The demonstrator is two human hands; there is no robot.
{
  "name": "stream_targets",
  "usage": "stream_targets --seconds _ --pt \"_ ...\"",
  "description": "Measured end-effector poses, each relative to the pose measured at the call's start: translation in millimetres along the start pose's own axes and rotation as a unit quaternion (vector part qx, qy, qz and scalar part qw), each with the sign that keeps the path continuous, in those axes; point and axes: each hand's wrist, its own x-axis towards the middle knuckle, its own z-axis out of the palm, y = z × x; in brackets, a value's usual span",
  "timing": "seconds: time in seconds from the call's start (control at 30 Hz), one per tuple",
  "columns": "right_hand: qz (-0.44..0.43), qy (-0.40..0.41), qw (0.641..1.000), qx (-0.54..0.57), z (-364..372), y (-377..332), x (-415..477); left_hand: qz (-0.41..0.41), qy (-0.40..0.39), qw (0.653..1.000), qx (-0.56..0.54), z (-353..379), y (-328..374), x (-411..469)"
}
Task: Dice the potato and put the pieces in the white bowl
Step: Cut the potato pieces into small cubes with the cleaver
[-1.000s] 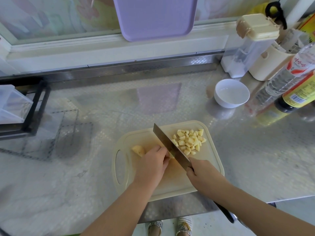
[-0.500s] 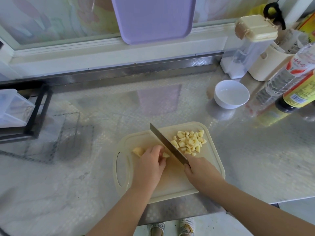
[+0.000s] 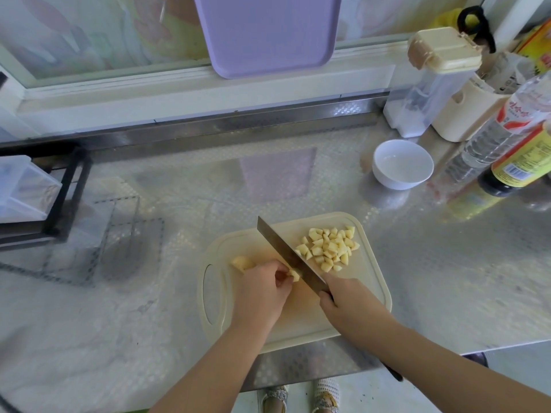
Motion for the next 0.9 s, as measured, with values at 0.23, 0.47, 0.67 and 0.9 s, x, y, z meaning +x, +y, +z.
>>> stream_targets --seconds 0.23,0.47,0.67,0.9 --pt "-0.007 0.006 1.0 -0.016 0.3 4.0 -2.4 0.031 -0.006 0.998 0.048 3.9 -2.9 -2.1" --pt "-0.016 0.003 0.999 -0.031 4.8 2.6 -7.4 0.067 0.006 0.994 0.082 5.7 -6.2 -3.6" --pt "-0.011 0.001 1.0 -0.023 9.0 0.9 -7.0 0.077 0.01 0.994 0.081 6.6 -6.3 -3.2" --pt "0.002 -0.016 0.999 -0.033 13.3 -4.2 -3.7 0.081 0.011 0.993 0.08 8.0 -7.6 -2.6"
